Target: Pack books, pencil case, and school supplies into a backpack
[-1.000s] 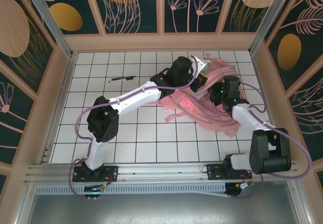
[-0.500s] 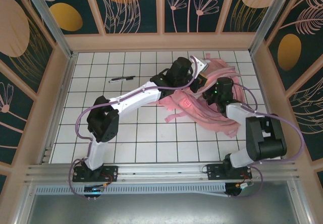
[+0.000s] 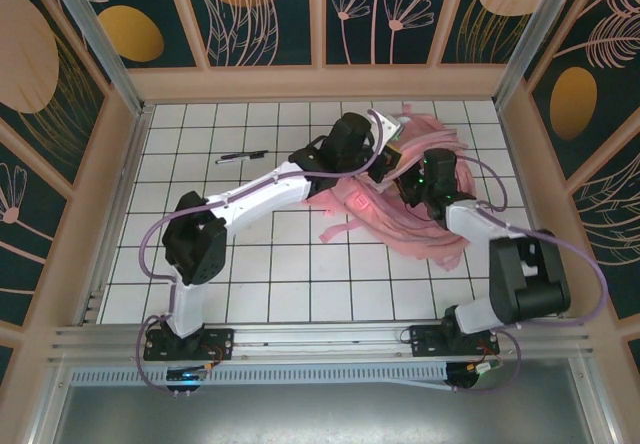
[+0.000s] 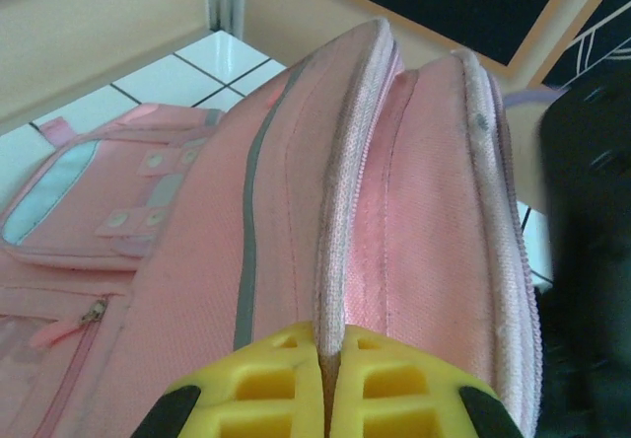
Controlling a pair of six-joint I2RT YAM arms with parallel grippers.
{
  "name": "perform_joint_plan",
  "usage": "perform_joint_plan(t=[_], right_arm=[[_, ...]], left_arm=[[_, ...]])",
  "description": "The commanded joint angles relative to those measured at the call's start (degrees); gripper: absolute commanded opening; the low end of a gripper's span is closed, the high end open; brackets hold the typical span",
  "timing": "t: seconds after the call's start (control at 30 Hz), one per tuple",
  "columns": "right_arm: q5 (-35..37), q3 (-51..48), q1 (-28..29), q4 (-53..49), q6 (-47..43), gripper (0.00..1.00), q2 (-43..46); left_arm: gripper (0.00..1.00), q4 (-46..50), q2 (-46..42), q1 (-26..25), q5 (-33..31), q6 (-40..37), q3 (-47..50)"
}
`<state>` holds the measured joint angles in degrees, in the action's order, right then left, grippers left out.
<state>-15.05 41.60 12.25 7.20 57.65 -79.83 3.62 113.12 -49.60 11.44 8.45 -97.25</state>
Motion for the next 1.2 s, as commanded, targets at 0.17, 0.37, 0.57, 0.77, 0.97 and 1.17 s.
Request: perform_joint_plan(t=[0.17, 0.37, 0.57, 0.77, 0.97, 1.17], right_arm=[[24.9, -4.1, -2.8, -32.5, -18.2, 0.72, 23.8], [23.9, 0.3, -13.3, -42.4, -21.5, 0.73, 30.6], [22.8, 3.6, -13.9, -40.2, -25.3, 0.65, 35.2], [7.8, 1.6, -13.8, -31.8, -29.5, 0.65, 24.2], [1.5, 0.5, -14.3, -23.2, -31.1, 0.54, 10.4], [1.4, 2.2, -17.6, -18.2, -33.3, 0.50, 2.5]], left_arm=[[0.00, -6.4, -6.0, -0.2, 6.7, -3.1, 6.8], [0.49, -3.2, -8.0, 0.2, 8.3, -13.2, 5.9], [0.60, 2.3, -3.8, 7.6, 2.4, -8.9, -2.3], [0.61, 5.0, 9.8, 8.8, -5.7, -17.2, -10.4], [0.59, 4.0, 21.4, 8.7, -9.2, -16.1, -15.3], [0.53, 6.8, 21.7, 8.6, -2.9, -13.3, -7.6]])
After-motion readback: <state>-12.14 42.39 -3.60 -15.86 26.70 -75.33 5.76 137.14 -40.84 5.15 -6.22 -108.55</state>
